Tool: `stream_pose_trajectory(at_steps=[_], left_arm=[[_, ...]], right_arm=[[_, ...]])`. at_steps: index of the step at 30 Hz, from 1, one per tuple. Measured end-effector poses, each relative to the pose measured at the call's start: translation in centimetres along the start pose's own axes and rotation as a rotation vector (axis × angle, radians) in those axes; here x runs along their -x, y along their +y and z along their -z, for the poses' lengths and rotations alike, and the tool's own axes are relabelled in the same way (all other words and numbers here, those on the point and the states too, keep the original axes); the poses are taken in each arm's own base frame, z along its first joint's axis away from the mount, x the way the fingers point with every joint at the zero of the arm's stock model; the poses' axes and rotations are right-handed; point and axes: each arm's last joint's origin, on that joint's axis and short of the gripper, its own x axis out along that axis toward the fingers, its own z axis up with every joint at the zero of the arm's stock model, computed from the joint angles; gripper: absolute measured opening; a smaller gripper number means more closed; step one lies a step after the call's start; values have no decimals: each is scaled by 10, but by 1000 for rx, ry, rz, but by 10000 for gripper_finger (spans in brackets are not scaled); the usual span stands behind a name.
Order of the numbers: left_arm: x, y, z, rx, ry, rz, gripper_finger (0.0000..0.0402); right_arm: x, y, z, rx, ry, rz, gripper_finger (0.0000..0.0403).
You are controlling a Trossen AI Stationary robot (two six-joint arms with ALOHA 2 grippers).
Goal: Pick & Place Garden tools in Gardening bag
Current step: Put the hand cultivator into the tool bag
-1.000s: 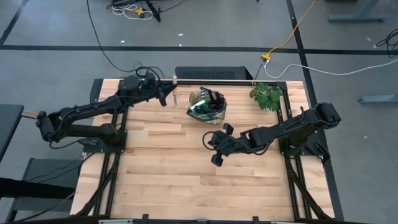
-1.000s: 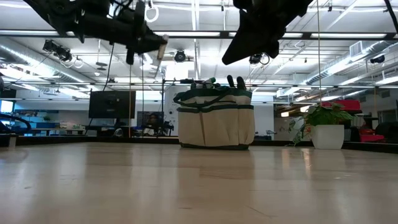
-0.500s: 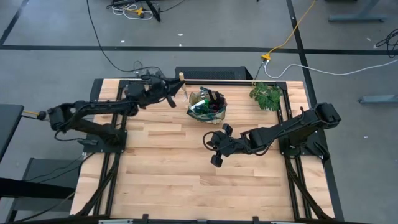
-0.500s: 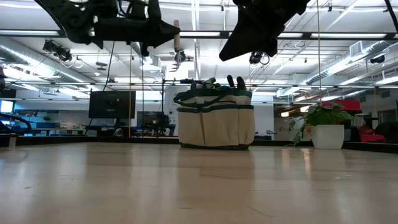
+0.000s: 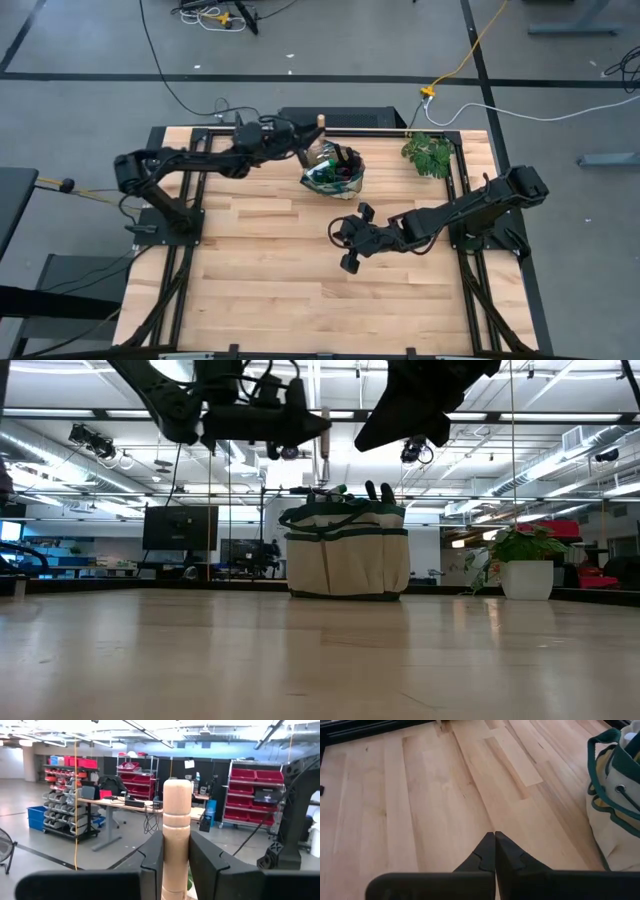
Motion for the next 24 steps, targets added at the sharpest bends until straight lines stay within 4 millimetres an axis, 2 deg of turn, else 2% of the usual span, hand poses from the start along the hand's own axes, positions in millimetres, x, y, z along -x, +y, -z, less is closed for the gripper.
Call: stream_pose_trajectory(at_steps=[6,11,18,24], left_arm=[[-21,-3,11,-14,16,12,72],[-30,-4,27,-6,55,28,72],[-37,-9,34,-6,63,46,72],[-36,-23,36,-14,62,82,72]], right_arm=[[2,3,2,8,1,-9,0],[3,6,3,18,2,-17,0],[3,6,3,23,2,-17,0],[3,6,3,22,2,-17,0]])
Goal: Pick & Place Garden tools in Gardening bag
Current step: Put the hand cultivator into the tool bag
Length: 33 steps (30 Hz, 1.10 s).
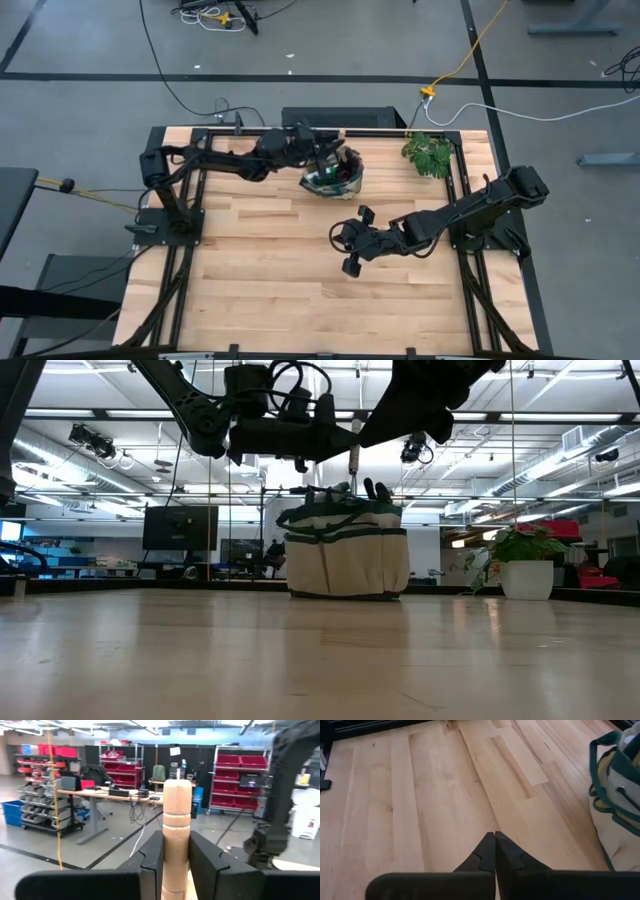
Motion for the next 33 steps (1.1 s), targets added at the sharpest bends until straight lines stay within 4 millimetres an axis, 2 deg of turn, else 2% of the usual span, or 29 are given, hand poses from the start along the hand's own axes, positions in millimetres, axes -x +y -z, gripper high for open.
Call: stream_pose_trajectory(at_steps=[9,24,33], left_arm=[[0,-1,-2,2,-19,5,72],[0,-1,5,-34,53,-2,72],[0,9,4,-55,48,-58,72]], right_arm=[[0,-1,0,0,-10,19,0],[0,-1,0,3,-11,23,0],[0,-1,0,3,-12,24,0]])
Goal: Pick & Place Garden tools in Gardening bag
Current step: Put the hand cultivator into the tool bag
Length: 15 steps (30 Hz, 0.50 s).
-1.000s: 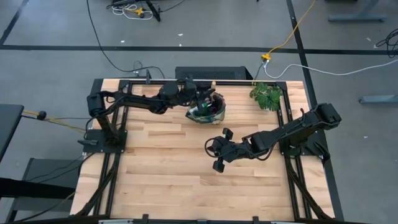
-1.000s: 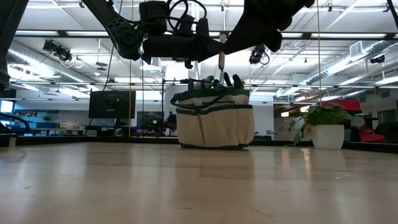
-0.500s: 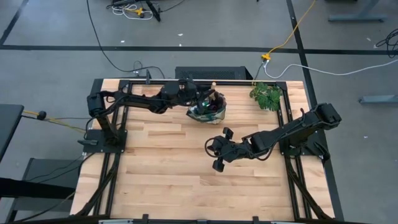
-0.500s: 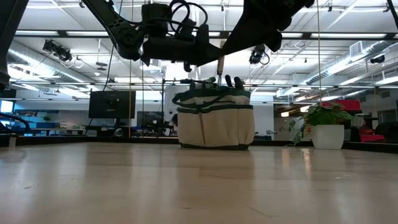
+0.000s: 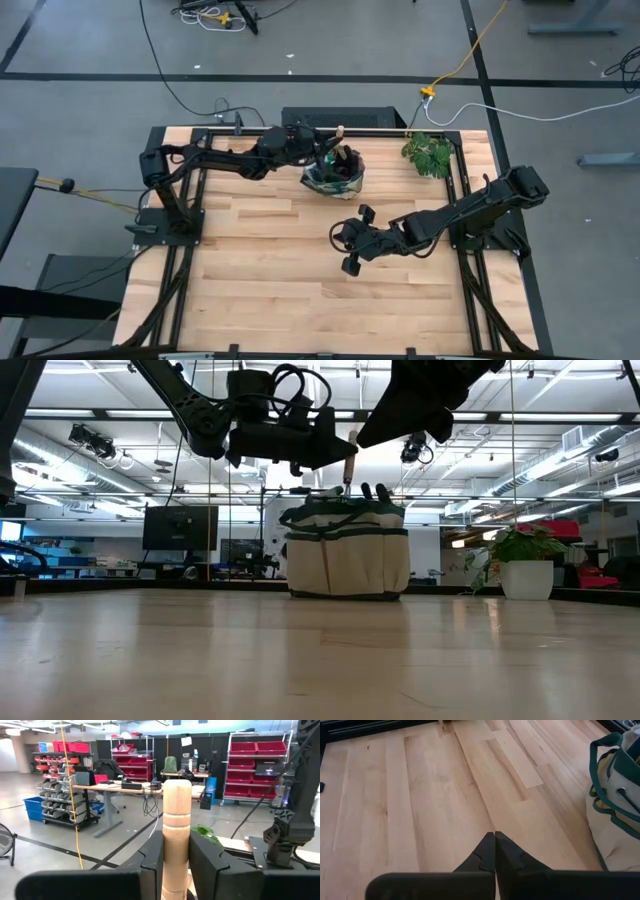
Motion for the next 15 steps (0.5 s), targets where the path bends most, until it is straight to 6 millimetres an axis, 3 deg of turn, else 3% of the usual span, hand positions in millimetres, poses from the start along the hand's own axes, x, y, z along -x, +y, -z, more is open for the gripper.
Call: stream_pose_trajectory(at_steps=[7,15], left_arm=[[0,0,1,5,14,8,72],[0,-13,4,19,45,95,72]], right_arm=[[0,0,0,0,0,0,0],[0,0,0,1,0,0,0]])
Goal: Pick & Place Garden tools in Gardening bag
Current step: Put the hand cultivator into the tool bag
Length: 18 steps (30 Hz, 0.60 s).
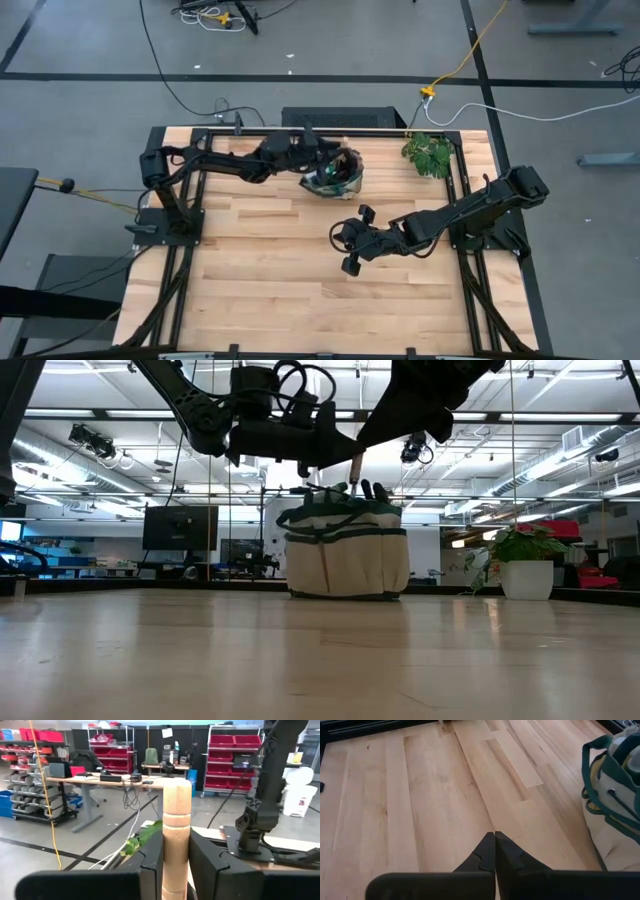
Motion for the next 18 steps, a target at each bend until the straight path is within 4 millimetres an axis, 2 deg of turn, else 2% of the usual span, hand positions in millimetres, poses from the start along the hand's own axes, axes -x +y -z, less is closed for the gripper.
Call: stream_pose_trajectory(at_steps=[8,18], left_arm=[[-1,1,4,-17,34,-36,72],[-1,1,-1,-6,-33,-33,72]], right_arm=[[0,0,0,0,0,0,0],[0,-1,0,0,-7,15,0]])
